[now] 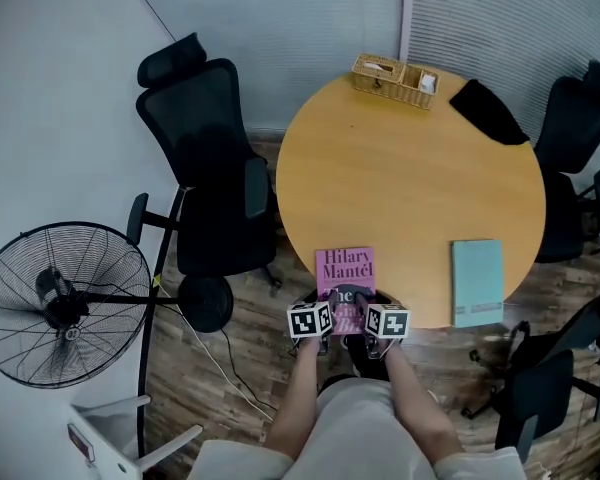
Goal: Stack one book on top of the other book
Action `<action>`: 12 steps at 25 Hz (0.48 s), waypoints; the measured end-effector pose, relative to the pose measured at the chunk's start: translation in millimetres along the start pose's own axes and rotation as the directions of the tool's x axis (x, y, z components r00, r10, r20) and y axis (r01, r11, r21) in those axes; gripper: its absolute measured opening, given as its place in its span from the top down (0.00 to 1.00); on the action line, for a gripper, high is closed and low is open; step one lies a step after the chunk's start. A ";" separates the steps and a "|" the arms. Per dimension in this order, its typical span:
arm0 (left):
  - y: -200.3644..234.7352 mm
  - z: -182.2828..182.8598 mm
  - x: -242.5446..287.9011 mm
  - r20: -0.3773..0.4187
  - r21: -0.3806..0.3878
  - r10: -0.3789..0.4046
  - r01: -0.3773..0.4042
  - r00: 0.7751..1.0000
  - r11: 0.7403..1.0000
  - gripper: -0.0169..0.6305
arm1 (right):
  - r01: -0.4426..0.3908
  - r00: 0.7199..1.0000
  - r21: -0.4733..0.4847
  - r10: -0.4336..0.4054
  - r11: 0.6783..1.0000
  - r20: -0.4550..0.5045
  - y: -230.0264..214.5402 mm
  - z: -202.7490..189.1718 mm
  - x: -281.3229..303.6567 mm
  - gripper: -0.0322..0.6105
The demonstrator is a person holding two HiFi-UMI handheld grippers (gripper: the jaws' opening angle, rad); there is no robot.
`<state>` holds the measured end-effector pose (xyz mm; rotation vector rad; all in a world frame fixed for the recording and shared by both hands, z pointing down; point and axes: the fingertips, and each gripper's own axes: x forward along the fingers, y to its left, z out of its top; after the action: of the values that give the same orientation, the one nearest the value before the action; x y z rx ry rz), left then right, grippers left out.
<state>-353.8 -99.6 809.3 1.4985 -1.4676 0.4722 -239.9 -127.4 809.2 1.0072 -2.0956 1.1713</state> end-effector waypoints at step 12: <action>-2.9 10.7 -24.0 0.040 -0.030 0.041 -0.040 0.998 0.999 0.62 | -0.027 0.999 -0.034 0.029 0.999 0.034 14.7 18.9 -10.7 0.67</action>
<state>-359.6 -95.6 783.9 1.4659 -1.5329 0.4450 -247.2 -135.0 785.2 0.9920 -2.1555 1.1357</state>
